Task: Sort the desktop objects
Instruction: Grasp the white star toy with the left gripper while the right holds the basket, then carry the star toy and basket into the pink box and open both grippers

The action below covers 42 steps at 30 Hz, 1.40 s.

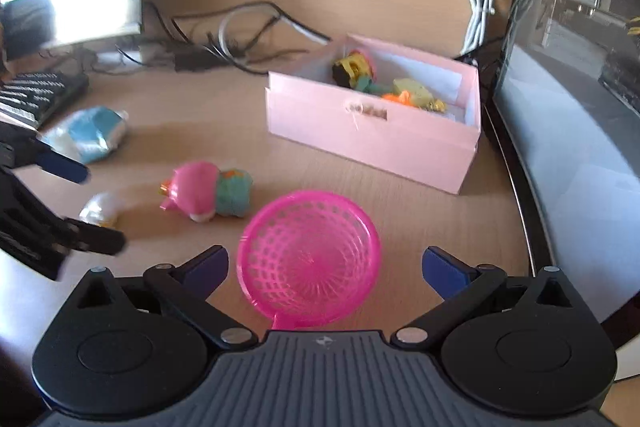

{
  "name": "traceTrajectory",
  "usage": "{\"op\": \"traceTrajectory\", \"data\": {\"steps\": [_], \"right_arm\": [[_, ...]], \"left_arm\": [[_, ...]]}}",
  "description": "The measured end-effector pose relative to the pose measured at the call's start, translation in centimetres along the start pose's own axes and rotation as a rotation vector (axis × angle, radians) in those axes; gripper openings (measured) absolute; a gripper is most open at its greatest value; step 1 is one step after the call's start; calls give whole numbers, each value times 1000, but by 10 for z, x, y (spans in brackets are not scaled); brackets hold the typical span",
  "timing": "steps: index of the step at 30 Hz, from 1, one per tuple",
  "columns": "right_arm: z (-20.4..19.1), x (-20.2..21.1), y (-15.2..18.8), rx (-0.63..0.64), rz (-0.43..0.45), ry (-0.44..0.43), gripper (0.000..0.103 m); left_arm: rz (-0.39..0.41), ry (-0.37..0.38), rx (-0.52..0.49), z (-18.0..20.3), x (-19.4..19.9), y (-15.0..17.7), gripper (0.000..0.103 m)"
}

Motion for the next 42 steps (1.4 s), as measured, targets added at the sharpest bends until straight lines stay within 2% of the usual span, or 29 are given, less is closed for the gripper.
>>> {"op": "traceTrajectory", "data": {"steps": [2, 6, 7, 9, 16, 18, 21, 22, 23, 25, 27, 31, 34, 37, 40, 42], "right_arm": [[-1, -5, -1, 17, 4, 25, 103], [3, -8, -3, 32, 6, 14, 103], [3, -8, -3, 34, 5, 10, 103], [3, -10, -3, 34, -1, 5, 103], [4, -11, -2, 21, -8, -25, 103], [3, -11, -1, 27, -11, -31, 99], [0, -10, 0, 41, -23, -34, 84], [0, -9, 1, 43, -23, -29, 84], [-1, -8, 1, 48, -21, -23, 83], [-1, -3, 1, 66, -13, -17, 83], [0, 6, -1, 77, 4, -21, 83], [13, 35, -16, 53, 77, -40, 83], [25, 64, -33, 20, 159, -42, 83], [35, 86, -47, -4, 222, -37, 83], [41, 97, -56, -22, 262, -23, 83], [45, 97, -61, -36, 270, -17, 83]], "left_arm": [[11, 8, 12, -1, 2, 2, 102], [23, 8, 42, -3, 3, 6, 100], [20, 10, 44, -2, 3, 6, 98], [11, 3, 34, 1, 1, 6, 84], [11, -12, 16, 7, -1, 4, 73], [7, -12, 15, 7, -3, 4, 71], [3, -13, 15, 8, -5, 5, 72], [4, -12, 13, 8, -5, 4, 71], [7, -11, 11, 9, -4, 4, 69], [14, -10, 1, 10, -3, 5, 57], [20, -10, -11, 11, -1, 6, 42], [58, 3, -39, 17, 12, 1, 41], [149, 11, -98, 25, 36, -23, 41], [262, -12, -178, 35, 60, -66, 41], [332, -18, -228, 45, 64, -113, 41], [352, -14, -247, 53, 58, -148, 41]]}}
Point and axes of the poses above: each gripper's, at about its wrist camera, not at the fingertips, and x roughly against the way its jaws point, z to its right, y to its underside, the point moved 3 cm from there along -x, roughly the way its jaws point, and after that the axes turned 14 degrees about -z, right-handed, at the moved point
